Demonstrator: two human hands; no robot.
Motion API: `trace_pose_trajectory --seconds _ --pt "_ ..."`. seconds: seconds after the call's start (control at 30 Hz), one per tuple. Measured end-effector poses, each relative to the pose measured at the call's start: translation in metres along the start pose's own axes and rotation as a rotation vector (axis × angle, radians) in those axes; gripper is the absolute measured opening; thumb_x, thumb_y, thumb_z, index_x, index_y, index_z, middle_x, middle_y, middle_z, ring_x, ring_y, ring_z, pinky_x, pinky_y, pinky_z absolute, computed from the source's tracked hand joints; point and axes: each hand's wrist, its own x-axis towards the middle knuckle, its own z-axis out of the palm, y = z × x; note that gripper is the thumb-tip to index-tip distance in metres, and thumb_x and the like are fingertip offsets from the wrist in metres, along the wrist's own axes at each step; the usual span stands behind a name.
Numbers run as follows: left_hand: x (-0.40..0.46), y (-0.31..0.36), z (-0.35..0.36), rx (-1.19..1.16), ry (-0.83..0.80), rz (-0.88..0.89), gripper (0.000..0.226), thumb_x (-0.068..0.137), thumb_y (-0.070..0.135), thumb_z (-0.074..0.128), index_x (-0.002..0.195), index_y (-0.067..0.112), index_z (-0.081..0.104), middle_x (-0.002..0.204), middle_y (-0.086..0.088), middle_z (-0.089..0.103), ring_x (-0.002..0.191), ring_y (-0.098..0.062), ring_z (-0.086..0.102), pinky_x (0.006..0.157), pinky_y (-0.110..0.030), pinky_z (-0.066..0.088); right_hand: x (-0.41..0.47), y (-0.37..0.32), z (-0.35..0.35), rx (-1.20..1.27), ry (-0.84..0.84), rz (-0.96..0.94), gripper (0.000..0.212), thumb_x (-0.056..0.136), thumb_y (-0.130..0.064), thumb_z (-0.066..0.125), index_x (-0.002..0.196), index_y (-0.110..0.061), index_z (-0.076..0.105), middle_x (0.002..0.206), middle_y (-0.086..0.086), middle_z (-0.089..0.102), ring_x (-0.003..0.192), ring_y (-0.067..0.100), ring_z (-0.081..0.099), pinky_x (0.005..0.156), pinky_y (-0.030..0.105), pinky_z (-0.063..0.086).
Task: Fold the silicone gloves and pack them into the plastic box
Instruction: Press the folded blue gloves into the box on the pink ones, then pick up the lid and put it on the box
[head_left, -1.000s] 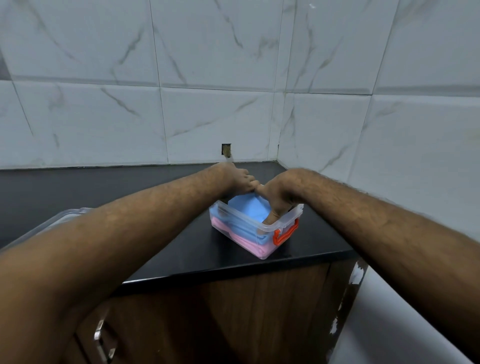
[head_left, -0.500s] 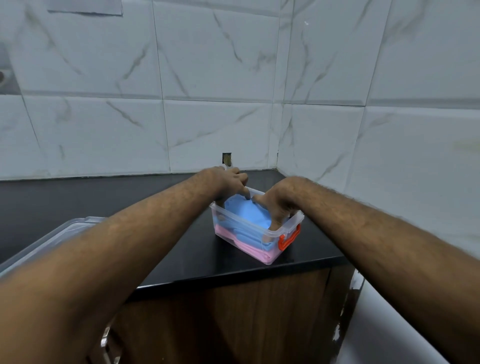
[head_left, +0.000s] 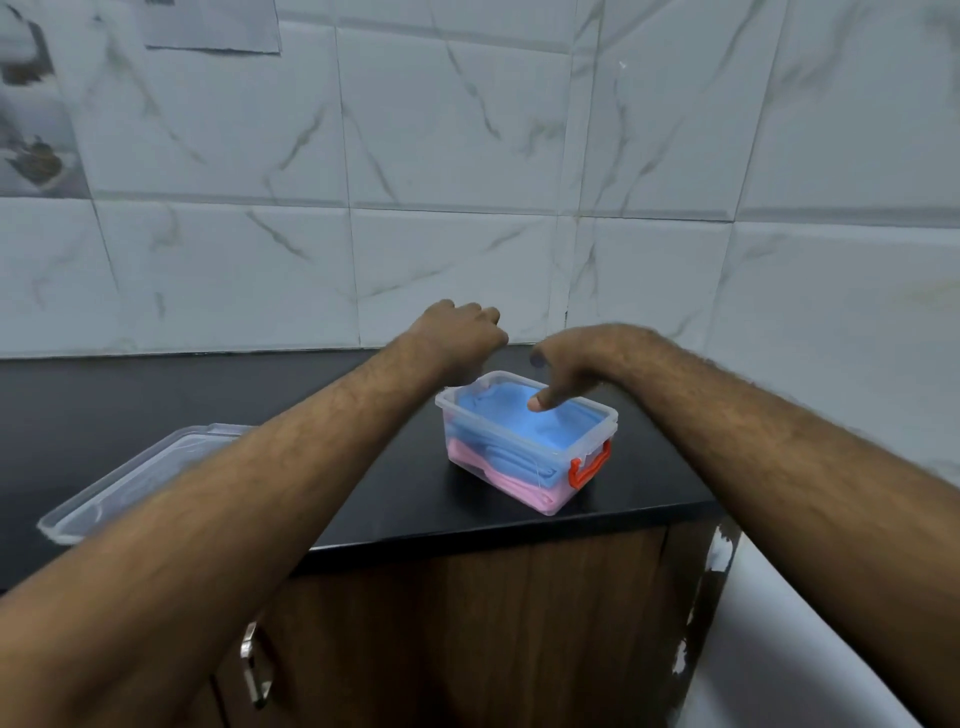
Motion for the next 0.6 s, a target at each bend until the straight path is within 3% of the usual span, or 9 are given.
trace_pose_trajectory --seconds 0.2,0.33,0.5,0.6 --pt "-0.045 -0.001 0.007 -0.125 0.047 -0.206 0.039 0.096 0.030 0.060 0.134 0.023 0.059 0.132 -0.003 0.055 0.122 -0.025 0.053 0.090 -0.038 0.039 -0.002 -0.041 0.001 0.065 0.185 -0.079 0.060 0.091 -0.054 0.065 0.134 -0.014 0.057 0.124 0.005 0.064 0.110 0.025 0.061 0.095 0.039 0.051" --pt "-0.089 -0.006 0.027 -0.209 0.030 -0.353 0.042 0.096 0.035 0.061 0.136 0.021 0.057 0.134 -0.005 0.055 0.125 -0.027 0.052 0.098 -0.043 0.040 -0.007 -0.075 0.012 0.123 0.314 -0.130 0.050 0.089 -0.052 0.065 0.125 -0.017 0.062 0.114 0.006 0.060 0.095 0.025 0.058 0.081 0.038 0.052" --pt "-0.146 -0.008 0.055 -0.280 0.000 -0.522 0.048 0.097 0.044 0.061 0.138 0.019 0.055 0.136 -0.007 0.054 0.129 -0.028 0.050 0.102 -0.045 0.039 -0.012 -0.125 0.032 0.168 0.423 -0.206 0.051 0.092 -0.050 0.064 0.133 -0.020 0.057 0.131 0.011 0.052 0.121 0.030 0.052 0.095 0.044 0.044" --pt "-0.175 -0.007 0.073 -0.291 0.003 -0.627 0.048 0.096 0.045 0.062 0.135 0.017 0.057 0.134 -0.009 0.056 0.127 -0.030 0.052 0.101 -0.047 0.042 -0.011 -0.160 0.048 0.178 0.506 -0.273 0.049 0.094 -0.048 0.062 0.133 -0.019 0.056 0.130 0.011 0.052 0.121 0.031 0.051 0.095 0.046 0.043"
